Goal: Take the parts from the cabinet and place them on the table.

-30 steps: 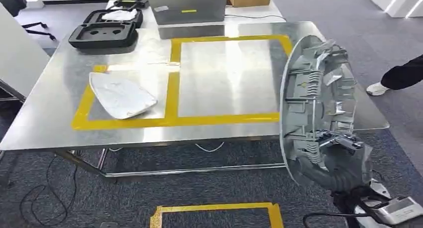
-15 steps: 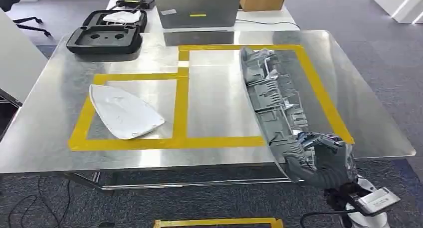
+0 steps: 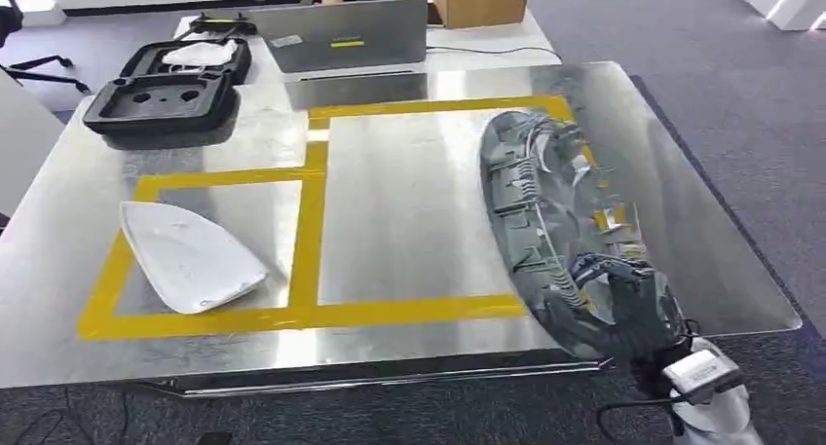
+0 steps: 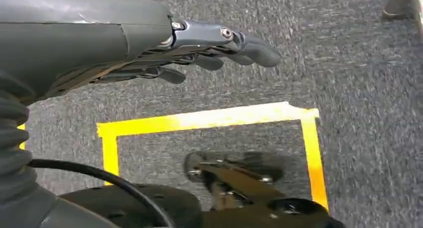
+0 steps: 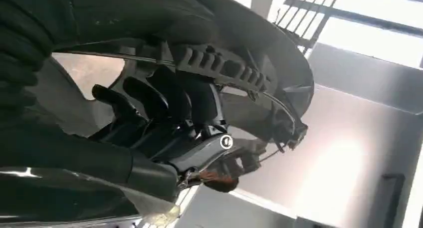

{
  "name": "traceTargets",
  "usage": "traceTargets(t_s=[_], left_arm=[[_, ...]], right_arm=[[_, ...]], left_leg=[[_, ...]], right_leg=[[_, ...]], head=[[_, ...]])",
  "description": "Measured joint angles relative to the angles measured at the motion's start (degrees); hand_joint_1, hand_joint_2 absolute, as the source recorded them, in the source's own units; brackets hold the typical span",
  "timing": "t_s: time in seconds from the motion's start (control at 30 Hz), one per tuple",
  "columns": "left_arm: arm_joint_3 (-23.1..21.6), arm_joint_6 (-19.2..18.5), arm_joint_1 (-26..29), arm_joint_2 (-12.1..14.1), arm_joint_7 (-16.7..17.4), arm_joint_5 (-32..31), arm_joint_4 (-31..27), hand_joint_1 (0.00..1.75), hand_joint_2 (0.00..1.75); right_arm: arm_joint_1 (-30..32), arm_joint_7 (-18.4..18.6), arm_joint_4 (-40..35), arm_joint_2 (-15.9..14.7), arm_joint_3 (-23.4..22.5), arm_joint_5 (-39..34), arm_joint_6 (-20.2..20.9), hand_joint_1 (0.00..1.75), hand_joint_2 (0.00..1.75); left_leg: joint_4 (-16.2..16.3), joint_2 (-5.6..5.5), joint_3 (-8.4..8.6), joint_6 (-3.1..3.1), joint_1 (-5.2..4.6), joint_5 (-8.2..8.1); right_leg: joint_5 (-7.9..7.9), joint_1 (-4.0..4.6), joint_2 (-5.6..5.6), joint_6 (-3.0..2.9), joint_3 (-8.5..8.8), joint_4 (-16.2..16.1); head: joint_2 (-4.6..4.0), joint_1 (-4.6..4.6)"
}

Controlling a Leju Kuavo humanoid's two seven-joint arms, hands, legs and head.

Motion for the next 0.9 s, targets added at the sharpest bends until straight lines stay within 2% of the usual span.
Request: traceTargets(t_s=[0.03, 0.07, 0.1, 0.13, 0.17, 0.2, 0.23, 0.27, 0.33, 0.7, 0.73, 0.8, 0.83, 0.87, 0.9], left_arm=[[0.0, 0.0, -0.1, 0.0, 0.0, -0.1, 0.0, 0.0, 1.75], [0.0, 0.0, -0.1, 0.0, 0.0, -0.1, 0.0, 0.0, 1.75], [0.0, 0.0, -0.1, 0.1, 0.0, -0.2, 0.0, 0.0, 1.75], [0.0, 0.1, -0.2, 0.5, -0.1, -0.2, 0.0, 0.0, 1.75], [0.0, 0.1, -0.3, 0.3, -0.2, -0.3, 0.0, 0.0, 1.75], [0.0, 0.1, -0.2, 0.2, -0.2, -0.3, 0.0, 0.0, 1.75], [0.0, 0.1, 0.0, 0.3, -0.2, -0.3, 0.0, 0.0, 1.75], [0.0, 0.1, 0.1, 0.2, -0.2, -0.3, 0.0, 0.0, 1.75], [0.0, 0.1, 0.1, 0.2, -0.2, -0.4, 0.0, 0.0, 1.75], [0.0, -0.1, 0.0, 0.1, -0.2, -0.5, 0.0, 0.0, 1.75], [0.0, -0.2, 0.0, 0.2, -0.2, -0.5, 0.0, 0.0, 1.75], [0.0, -0.2, -0.1, 0.2, -0.2, -0.5, 0.0, 0.0, 1.75], [0.0, -0.4, -0.1, -0.1, -0.2, -0.5, 0.0, 0.0, 1.75], [0.0, -0.4, -0.1, -0.1, -0.2, -0.5, 0.0, 0.0, 1.75], [0.0, -0.6, -0.2, -0.1, -0.2, -0.5, 0.0, 0.0, 1.75]], right_arm=[[-0.1, 0.0, 0.3, -0.1, 0.1, 0.3, -0.3, 1.75, 1.75], [-0.1, 0.0, 0.3, -0.2, 0.3, 0.6, -0.6, 1.75, 1.75], [-0.1, 0.0, 0.3, -0.2, 0.5, 0.9, -0.7, 1.75, 1.75], [-0.1, -0.1, 0.5, -0.3, 0.7, 1.2, -1.0, 1.75, 1.75], [-0.1, -0.2, 0.6, -0.4, 0.7, 1.4, -1.3, 1.75, 1.75], [-0.1, -0.1, 0.7, -0.5, 0.8, 1.6, -1.3, 1.75, 1.75], [-0.1, -0.2, 0.8, -0.5, 0.9, 1.7, -1.4, 1.75, 1.75], [-0.1, -0.2, 0.8, -0.7, 1.0, 1.9, -1.5, 1.75, 1.75], [0.0, -0.1, 1.0, -1.0, 1.1, 2.4, -1.7, 1.75, 1.75], [-0.8, 0.3, 2.3, -2.3, 2.8, 5.0, -3.7, 1.75, 1.75], [-0.8, 0.3, 2.3, -2.4, 2.9, 5.0, -3.7, 1.75, 1.75], [-0.9, 0.3, 2.2, -2.4, 3.2, 5.0, -3.7, 1.75, 1.75], [-0.9, 0.3, 2.2, -2.6, 3.3, 5.0, -3.8, 1.75, 1.75], [-0.9, 0.3, 2.3, -2.8, 3.3, 5.1, -3.9, 1.75, 1.75], [-1.2, 0.3, 2.3, -2.9, 3.4, 5.0, -4.0, 1.75, 1.75]], left_leg=[[-3.9, -0.04, 1.06, 0.72, -0.29, 3.85], [-8.7, -0.07, 2.59, 1.82, -0.79, 7.98], [-12.6, -0.09, 3.67, 3.19, -1.54, 10.6], [-12.9, -0.09, 3.79, 3.84, -1.51, 8.84], [-14.3, -0.21, 4.38, 3.75, -1.68, 8.67], [-14.4, -0.22, 4.35, 3.67, -1.83, 9.55], [-14.9, -0.26, 4.7, 3.21, -1.83, 9.99], [-15.3, -0.33, 4.76, 0.91, -1.59, 10.27], [-15.2, -0.37, 4.76, 1.4, -1.61, 10.18], [-15.1, -0.38, 4.75, 1.93, -1.65, 9.86], [-14.7, -0.37, 4.68, 2.61, -1.94, 9.56], [-15.5, -0.44, 5.08, 3.5, -1.97, 9.99], [-17.4, -0.3, 6.39, 3.7, -1.09, 10.87], [-18.4, -0.19, 7.01, 3.66, -0.97, 11.22], [-18.7, -0.11, 7.23, 3.87, -0.79, 11.53]], right_leg=[[-0.33, 0.38, 0.21, -0.12, 0.62, 0.0], [-0.6, 0.62, 0.34, -0.15, 1.17, -0.1], [-0.83, 0.5, 0.41, -0.25, 1.32, -0.2], [-0.98, 0.95, 0.48, 0.01, 1.62, -0.2], [-1.1, 0.64, 0.48, 0.29, 1.37, -0.3], [-1.18, 0.47, 0.46, 0.61, 1.48, -0.5], [-1.29, 0.48, 0.43, 0.63, 1.75, -0.6], [-1.19, 0.51, 0.44, 0.29, 1.78, -0.8], [-1.25, 0.47, 0.4, 0.39, 1.9, -0.9], [-1.23, 0.4, 0.38, 0.78, 2.18, -1.5], [-1.02, 0.12, 0.31, 1.52, 2.29, -1.9], [-0.74, 0.21, 0.38, 2.01, 2.72, -2.5], [-0.98, 0.51, 0.4, 2.08, 2.95, -2.6], [-1.77, 0.45, 0.22, 2.28, 2.49, -2.0], [-3.91, 0.34, 0.27, 2.47, 1.15, 1.1]], head=[[0.0, 0.02], [0.0, 0.0], [0.0, 0.07], [0.0, 0.37], [0.0, 0.13], [0.0, 0.28], [0.0, 0.15], [0.0, 0.37], [0.0, 0.28], [0.0, 0.28], [0.0, 0.22], [0.0, 0.22], [0.0, 0.2], [0.0, 0.44], [0.0, 0.66]])
